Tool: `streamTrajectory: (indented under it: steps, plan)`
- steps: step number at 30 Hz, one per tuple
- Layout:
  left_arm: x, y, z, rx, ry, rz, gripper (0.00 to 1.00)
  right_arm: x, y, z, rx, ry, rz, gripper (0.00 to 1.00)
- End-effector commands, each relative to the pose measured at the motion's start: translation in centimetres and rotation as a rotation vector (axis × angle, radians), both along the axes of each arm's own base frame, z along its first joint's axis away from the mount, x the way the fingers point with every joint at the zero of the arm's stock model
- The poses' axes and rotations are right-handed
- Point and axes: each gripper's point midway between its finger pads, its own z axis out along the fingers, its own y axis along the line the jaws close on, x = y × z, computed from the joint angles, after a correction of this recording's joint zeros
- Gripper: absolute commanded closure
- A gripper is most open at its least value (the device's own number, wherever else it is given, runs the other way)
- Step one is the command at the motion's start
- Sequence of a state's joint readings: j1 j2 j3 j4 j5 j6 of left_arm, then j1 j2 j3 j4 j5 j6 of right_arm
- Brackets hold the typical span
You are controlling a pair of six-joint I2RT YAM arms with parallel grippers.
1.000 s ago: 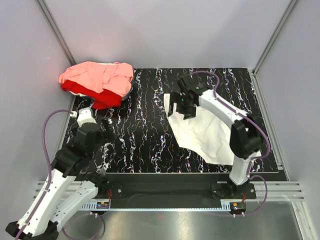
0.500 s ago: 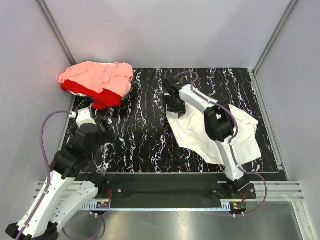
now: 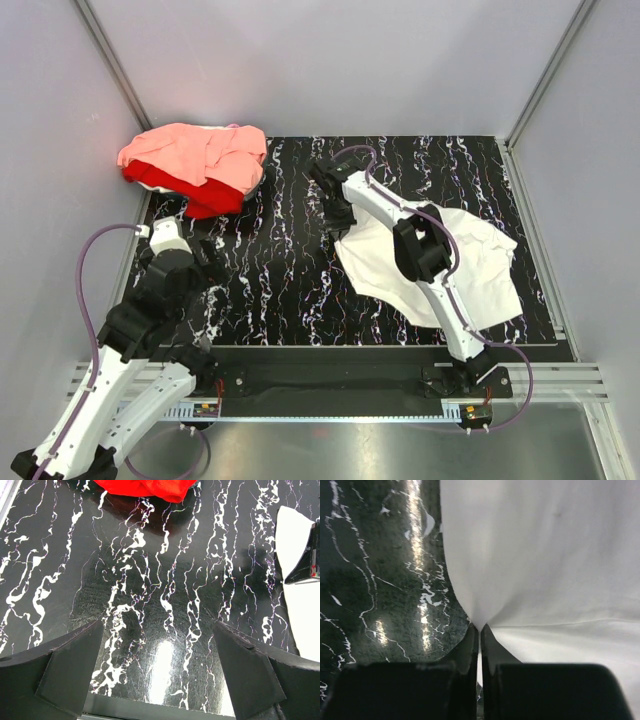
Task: Fold and stack the t-shirts
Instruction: Flatten the tshirt out
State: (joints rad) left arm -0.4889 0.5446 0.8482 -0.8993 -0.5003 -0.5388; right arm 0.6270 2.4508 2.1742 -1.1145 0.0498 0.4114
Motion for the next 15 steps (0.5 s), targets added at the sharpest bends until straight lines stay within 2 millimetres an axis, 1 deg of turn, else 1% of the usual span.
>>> streamTrajectory:
  steps: [1,2,3,4,5,6,7,8,9,10,11,12,13,14,15]
  plan:
    - [0.7,-0.3,0.5,-0.007,-0.03,-0.007,0.01,-0.2,1.7,2.9,0.028,-0.02,0.077,1.0]
    - [0.7,-0.2,0.5,-0.004,-0.029,-0.005,0.01,0.3,2.8,5.3,0.072,-0.067,0.095,1.0]
    - [0.7,-0.2,0.5,-0.002,-0.027,-0.004,0.01,-0.4,3.0,6.7,0.071,-0.068,0.115,1.0]
    - [0.7,-0.2,0.6,-0.004,-0.03,-0.002,0.01,-1.1,4.0,8.5,0.087,-0.088,0.139,1.0]
    - [0.6,-0.1,0.6,-0.002,-0.031,0.001,0.01,-0.8,5.1,12.5,0.151,-0.162,0.153,1.0]
    - [0.6,-0.1,0.6,-0.003,-0.031,0.003,0.01,-1.9,5.2,14.6,0.167,-0.165,0.162,1.0]
    - [0.6,-0.1,0.6,-0.004,-0.033,0.003,0.01,-2.2,5.3,17.1,0.199,-0.205,0.164,1.0]
    - [0.6,0.0,0.6,-0.004,-0.035,0.008,0.01,-3.4,6.1,22.5,0.319,-0.277,0.19,1.0]
    - [0.6,0.1,0.7,-0.004,-0.037,0.009,0.01,-4.1,5.8,24.9,0.356,-0.309,0.182,1.0]
    - [0.5,0.1,0.7,-0.007,-0.038,0.01,0.01,-5.7,4.0,29.1,0.395,-0.375,0.17,1.0]
    - [0.5,0.1,0.8,-0.007,-0.041,0.011,0.01,-5.9,2.3,30.6,0.37,-0.429,0.138,1.0]
    - [0.5,0.2,0.8,-0.01,-0.044,0.014,0.01,-6.1,1.3,32.2,0.379,-0.493,0.119,1.0]
    - [0.4,0.2,0.8,-0.01,-0.046,0.013,0.01,-8.4,-1.9,36.8,0.422,-0.607,0.079,1.0]
    - [0.4,0.2,0.9,-0.014,-0.051,0.014,0.01,-8.2,-4.9,33.3,0.274,-0.6,-0.007,1.0]
    - [0.3,0.2,1.0,-0.016,-0.055,0.014,0.01,-8.4,-6.7,33.8,0.28,-0.661,-0.116,1.0]
